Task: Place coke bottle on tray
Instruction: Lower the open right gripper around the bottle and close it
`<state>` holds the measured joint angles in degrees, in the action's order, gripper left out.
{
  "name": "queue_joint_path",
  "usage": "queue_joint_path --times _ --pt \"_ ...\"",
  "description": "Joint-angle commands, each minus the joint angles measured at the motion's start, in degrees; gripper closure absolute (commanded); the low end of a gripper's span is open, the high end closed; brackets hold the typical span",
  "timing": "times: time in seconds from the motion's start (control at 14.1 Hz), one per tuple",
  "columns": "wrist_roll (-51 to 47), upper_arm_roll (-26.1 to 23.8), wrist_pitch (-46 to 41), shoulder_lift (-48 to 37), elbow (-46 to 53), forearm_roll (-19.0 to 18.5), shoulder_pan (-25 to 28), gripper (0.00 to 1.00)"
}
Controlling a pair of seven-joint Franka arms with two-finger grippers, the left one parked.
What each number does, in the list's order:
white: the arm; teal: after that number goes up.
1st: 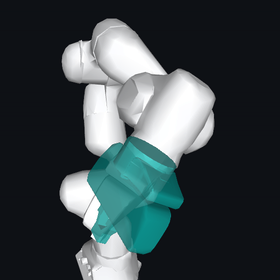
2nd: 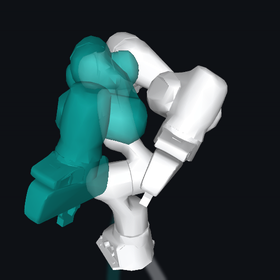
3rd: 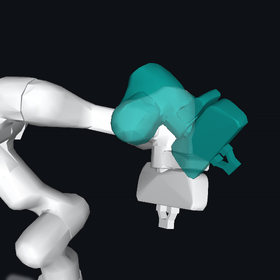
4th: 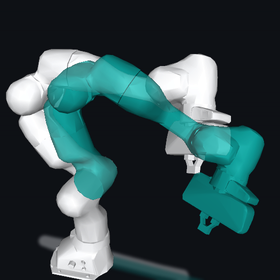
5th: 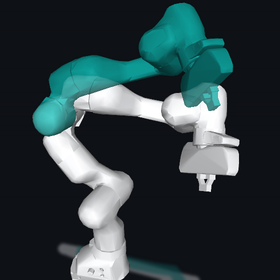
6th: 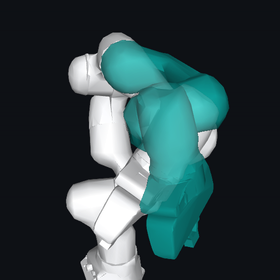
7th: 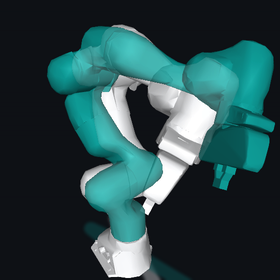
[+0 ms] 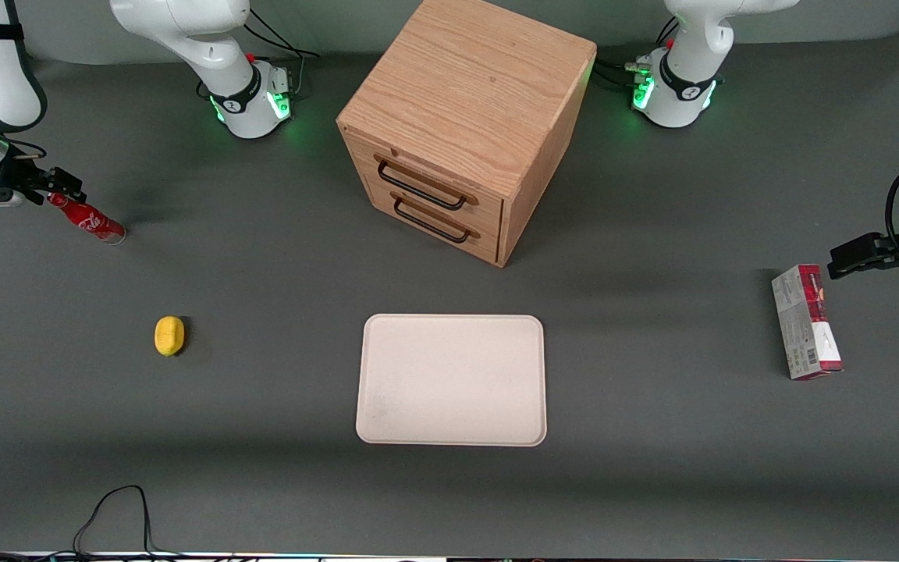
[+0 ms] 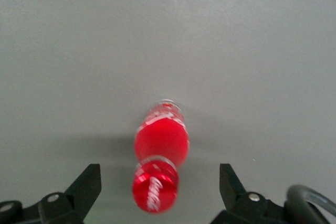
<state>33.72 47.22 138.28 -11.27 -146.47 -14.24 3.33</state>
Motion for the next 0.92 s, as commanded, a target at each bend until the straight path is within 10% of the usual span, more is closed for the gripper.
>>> queue_joint_path --times 0.0,0.71,0.85 --pt "0.7 0.7 1.4 1.5 0.1 -0.4 1.6 0.00" --pt "2.2 2.5 0.8 1.2 0.5 -0.4 2.4 0.01" --pt "2.3 2.5 0.7 1.3 0.5 -0.4 2.5 0.28"
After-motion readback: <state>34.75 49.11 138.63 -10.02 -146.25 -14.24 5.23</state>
